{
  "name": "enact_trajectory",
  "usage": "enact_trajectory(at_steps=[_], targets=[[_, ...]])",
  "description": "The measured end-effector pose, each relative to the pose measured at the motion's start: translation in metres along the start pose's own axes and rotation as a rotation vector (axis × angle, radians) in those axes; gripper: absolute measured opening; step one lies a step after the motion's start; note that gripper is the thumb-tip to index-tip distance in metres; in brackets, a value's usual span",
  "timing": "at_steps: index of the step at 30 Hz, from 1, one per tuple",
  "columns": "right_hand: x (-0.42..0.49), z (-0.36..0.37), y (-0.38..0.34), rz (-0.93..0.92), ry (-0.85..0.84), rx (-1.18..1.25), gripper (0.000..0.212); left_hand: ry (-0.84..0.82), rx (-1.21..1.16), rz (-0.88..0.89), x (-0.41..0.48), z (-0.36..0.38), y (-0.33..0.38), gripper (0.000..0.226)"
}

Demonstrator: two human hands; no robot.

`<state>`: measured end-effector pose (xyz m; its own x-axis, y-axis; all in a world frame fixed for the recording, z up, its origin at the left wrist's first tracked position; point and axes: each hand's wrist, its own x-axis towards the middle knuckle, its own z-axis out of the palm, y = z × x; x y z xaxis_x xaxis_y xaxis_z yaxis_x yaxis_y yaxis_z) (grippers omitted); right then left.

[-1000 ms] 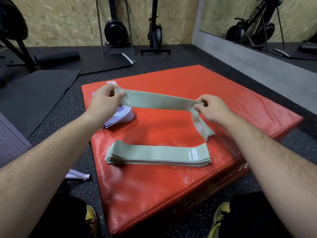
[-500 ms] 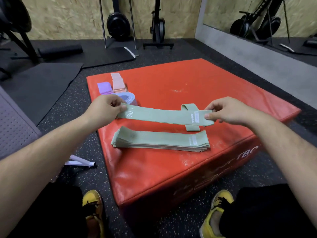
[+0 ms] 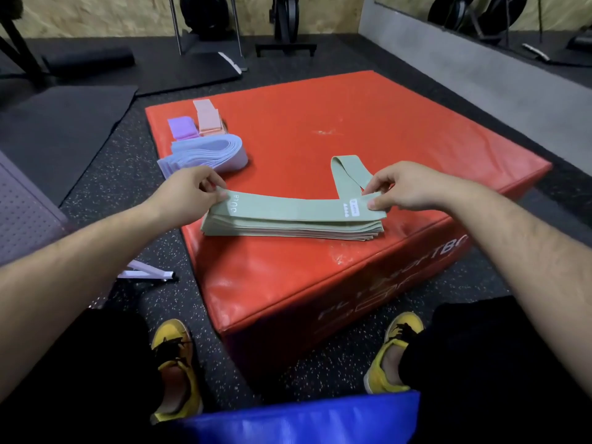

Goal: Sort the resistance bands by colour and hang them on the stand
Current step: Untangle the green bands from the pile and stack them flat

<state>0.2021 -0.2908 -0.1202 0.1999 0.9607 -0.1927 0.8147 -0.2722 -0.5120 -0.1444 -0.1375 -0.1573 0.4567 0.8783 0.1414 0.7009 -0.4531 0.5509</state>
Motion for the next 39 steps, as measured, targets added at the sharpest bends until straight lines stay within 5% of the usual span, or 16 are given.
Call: enact_trajectory(at_steps=[9, 25, 39], targets=[[0.007, 0.019, 0.004, 0.010, -0.003, -0.185, 0.009, -0.018, 0.076, 0.040, 0.000, 0.009, -0.008, 0.007], [0.011, 0.024, 0.004, -0.019, 0.042, -0.326, 0.028, 0.029, 0.157, 0.169, -0.009, 0.013, -0.008, 0.024], [0.020, 0.025, -0.010, -0.058, 0.202, -0.244, 0.021, 0.023, 0.134, 0.363, 0.033, 0.055, 0.074, 0.031]])
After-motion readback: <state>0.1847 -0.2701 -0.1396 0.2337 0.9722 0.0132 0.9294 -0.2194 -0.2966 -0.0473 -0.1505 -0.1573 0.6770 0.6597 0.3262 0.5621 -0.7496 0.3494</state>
